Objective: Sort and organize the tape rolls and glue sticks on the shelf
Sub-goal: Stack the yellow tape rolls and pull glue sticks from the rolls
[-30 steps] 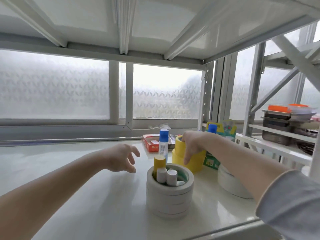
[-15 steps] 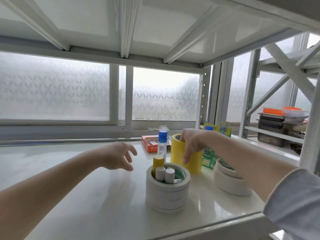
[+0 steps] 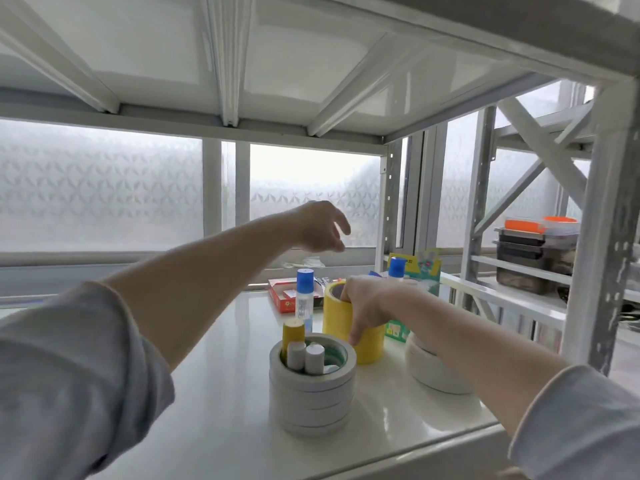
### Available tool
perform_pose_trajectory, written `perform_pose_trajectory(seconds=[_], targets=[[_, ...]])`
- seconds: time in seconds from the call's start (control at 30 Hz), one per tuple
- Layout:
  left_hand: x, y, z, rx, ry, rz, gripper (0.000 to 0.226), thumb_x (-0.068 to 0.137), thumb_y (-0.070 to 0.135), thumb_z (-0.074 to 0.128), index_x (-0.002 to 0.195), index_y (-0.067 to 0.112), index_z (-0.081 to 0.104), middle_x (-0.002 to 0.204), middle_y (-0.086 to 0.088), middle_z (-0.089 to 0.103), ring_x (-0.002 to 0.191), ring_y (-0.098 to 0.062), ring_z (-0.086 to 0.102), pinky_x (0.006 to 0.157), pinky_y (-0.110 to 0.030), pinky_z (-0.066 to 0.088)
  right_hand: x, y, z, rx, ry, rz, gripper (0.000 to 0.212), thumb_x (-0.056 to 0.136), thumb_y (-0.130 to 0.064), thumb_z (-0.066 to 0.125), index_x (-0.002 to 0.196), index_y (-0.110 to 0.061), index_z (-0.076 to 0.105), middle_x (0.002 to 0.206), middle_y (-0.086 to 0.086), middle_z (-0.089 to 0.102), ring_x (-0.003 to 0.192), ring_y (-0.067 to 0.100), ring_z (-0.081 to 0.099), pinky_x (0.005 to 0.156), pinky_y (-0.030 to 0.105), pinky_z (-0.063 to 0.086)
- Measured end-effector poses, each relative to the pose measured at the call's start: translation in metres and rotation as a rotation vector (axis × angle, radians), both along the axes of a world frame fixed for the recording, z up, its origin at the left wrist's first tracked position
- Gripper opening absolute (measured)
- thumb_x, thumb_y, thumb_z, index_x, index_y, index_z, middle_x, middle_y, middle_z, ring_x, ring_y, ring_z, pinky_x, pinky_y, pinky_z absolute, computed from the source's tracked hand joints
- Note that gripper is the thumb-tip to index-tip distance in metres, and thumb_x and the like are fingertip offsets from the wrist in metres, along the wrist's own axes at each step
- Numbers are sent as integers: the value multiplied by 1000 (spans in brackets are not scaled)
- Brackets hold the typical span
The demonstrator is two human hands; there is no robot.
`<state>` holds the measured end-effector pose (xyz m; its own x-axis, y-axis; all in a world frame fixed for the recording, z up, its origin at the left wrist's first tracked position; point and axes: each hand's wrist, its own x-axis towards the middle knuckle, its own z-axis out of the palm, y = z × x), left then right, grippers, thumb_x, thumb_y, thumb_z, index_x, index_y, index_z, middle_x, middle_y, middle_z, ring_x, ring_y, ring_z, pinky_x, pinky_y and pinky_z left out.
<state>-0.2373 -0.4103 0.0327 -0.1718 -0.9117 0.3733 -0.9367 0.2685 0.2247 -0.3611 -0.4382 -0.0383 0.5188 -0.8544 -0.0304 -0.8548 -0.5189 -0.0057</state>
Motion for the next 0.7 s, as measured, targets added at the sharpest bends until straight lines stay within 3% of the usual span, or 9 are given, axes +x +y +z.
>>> perform_pose_trajectory(seconds=[0.07,0.17,0.37,0.47,0.53,0.7], targets=[[-27,-20,-6,92,-77,-31,40,87,25,65,126,18,59,122,-2,63,111,-19,58,97,-32,41,0,0,-1,15,0,10,90,71,-29,82,146,-19,34,142,6,47,120,28,52,96,35,49],[-47,-44,-17,304,-54,-28,39,89,29,63,126,19,60,117,-3,64,94,-15,60,78,-27,53,-1,1,1,11,25,25,93,72,-30,81,149,-19,30,147,8,41,127,30,47,102,40,45],[-51,-62,-29,337,-26,-10,29,88,20,63,117,22,67,98,2,61,77,-10,59,61,-21,56,-5,-1,0,10,61,48,94,74,-31,79,150,-20,25,150,10,34,131,34,41,104,44,43],[-53,-64,-31,285,-33,-20,29,88,18,64,116,17,68,107,-3,65,83,-15,61,64,-21,55,-5,-3,-2,19,31,38,93,73,-31,80,149,-18,28,149,9,37,129,33,43,104,43,44],[-48,-62,-23,214,43,-46,29,87,14,65,115,8,66,110,-12,69,76,-14,62,63,-22,57,-5,-5,-4,25,-23,25,92,72,-29,81,148,-18,30,146,8,41,126,31,46,102,41,45],[-12,-28,41,-52,204,-62,30,90,12,60,117,-1,63,101,-15,67,67,-9,61,50,-15,54,-4,-8,-8,49,-101,-16,88,69,-25,84,143,-16,38,138,7,50,120,29,52,98,39,48]])
